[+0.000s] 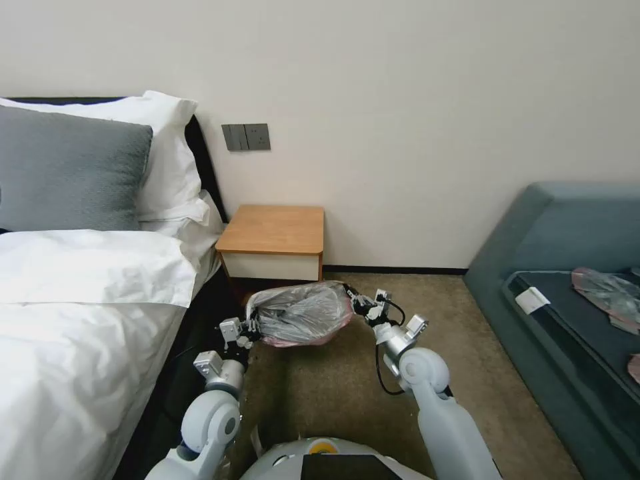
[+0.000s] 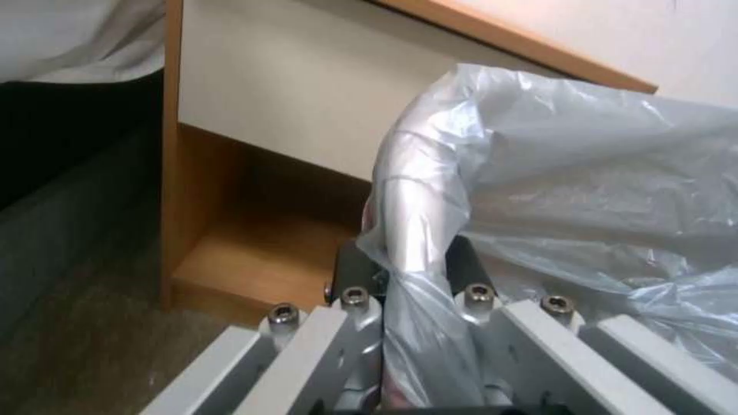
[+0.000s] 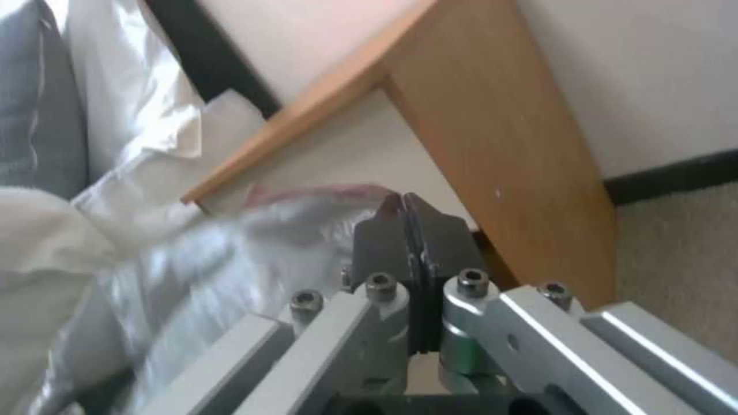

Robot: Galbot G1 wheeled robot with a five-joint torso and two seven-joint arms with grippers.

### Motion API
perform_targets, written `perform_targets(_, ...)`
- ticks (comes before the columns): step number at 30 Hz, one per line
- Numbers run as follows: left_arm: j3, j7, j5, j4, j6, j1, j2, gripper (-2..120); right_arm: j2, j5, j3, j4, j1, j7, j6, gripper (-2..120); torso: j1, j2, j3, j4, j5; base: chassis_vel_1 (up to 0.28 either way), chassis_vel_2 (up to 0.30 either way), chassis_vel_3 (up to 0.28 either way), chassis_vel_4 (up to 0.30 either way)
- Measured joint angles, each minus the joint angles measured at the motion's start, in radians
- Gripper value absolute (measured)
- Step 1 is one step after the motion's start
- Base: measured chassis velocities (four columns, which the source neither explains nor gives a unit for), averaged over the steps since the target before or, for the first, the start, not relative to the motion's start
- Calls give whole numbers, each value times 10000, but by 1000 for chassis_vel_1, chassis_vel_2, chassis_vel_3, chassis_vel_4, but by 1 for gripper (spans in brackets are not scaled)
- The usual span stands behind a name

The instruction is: Pick up the garbage bag from the table and place it over the trash can.

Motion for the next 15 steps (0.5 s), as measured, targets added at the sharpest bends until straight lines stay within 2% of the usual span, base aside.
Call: perform_targets(15, -13, -318, -865, -98, 73, -196, -89, 4, 202, -665, -241, 586, -846, -148, 191, 0, 0, 1, -1, -1, -1, 0, 0, 0, 0)
